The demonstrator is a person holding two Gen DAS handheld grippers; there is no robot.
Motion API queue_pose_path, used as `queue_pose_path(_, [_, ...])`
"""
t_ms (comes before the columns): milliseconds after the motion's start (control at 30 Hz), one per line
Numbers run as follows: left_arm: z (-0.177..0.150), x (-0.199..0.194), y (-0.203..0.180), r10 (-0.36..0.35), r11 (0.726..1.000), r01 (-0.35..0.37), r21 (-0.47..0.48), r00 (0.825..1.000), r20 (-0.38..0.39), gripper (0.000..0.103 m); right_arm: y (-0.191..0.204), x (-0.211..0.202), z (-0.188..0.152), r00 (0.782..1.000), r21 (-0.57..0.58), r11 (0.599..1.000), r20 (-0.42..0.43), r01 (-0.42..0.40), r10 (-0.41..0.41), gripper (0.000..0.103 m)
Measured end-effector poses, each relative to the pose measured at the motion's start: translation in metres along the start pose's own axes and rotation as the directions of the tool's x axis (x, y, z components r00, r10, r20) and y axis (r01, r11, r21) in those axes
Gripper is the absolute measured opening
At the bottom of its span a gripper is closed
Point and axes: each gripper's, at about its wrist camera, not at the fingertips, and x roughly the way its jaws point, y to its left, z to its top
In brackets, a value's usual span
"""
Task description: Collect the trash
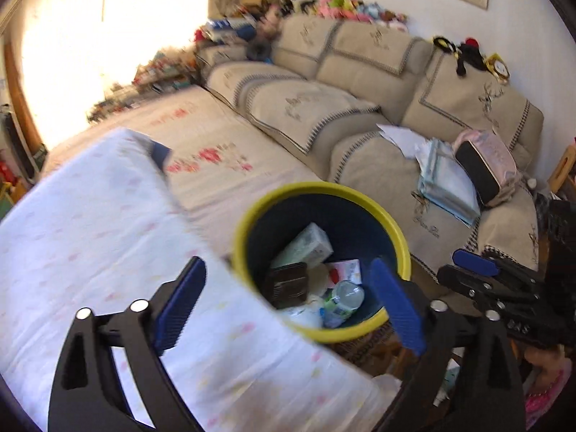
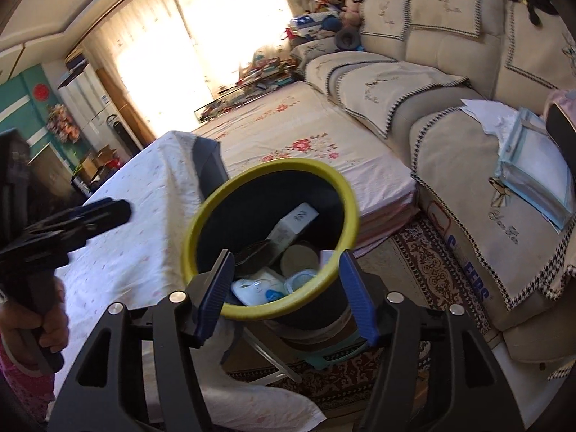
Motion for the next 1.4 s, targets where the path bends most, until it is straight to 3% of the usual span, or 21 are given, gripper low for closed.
queue_pose_path(133, [-0.041,-0.076,0.028,0.125,0.99,-0.119,-0.07,0.988,0.093,0.098,0.039,-0.006,-0.004,0.999,-0.099,0.994,0.003,-0.034,0.034,0.063])
queue_pose_path(267, [-0.079,-0.136,0.063,0.23,0.962,-0.208,-0.179,0.967,0.107,0.098,0.076,-0.014,-0.008,0.998,-0.186,0.981,0.014,-0.061,0.065,0.067])
queue_pose_path(467, [-0.141,-0.227,0.11,0.43,0.863,-0.362,-0.353,0.892,0.137,0.098,0.124,-0.039,-0.017,0.993,-0.294,0.952,0.063,-0.081,0.104,0.079])
queue_pose_path(600, [-0.172,-0.272,0.121,0.532,0.797,-0.445,-0.409,0.838,0.125,0.098,0.145,-0.06,-0.021,0.986,-0.342,0.939,0.136,-0.044,0.095,0.087])
queue_pose_path(700, [-0.196,-0.301,0.121,0.563,0.774,-0.458,-0.437,0.814,0.144,0.098,0.153,-0.076,-0.025,0.978,-0.366,0.931,0.187,-0.02,0.094,0.092])
queue_pose_path(900, [-0.225,-0.338,0.107,0.581,0.755,-0.444,-0.483,0.794,0.178,0.098,0.162,-0.098,-0.034,0.969,-0.403,0.915,0.229,0.004,0.097,0.095])
queue_pose_path(1100, [-0.23,-0.352,0.1,0.614,0.734,-0.466,-0.493,0.766,0.189,0.098,0.16,-0.104,-0.034,0.966,-0.379,0.925,0.232,-0.02,0.116,0.096])
queue_pose_path(1400, [-0.223,-0.343,0.102,0.6,0.739,-0.456,-0.496,0.78,0.175,0.098,0.159,-0.098,-0.035,0.97,-0.372,0.928,0.213,-0.03,0.116,0.096])
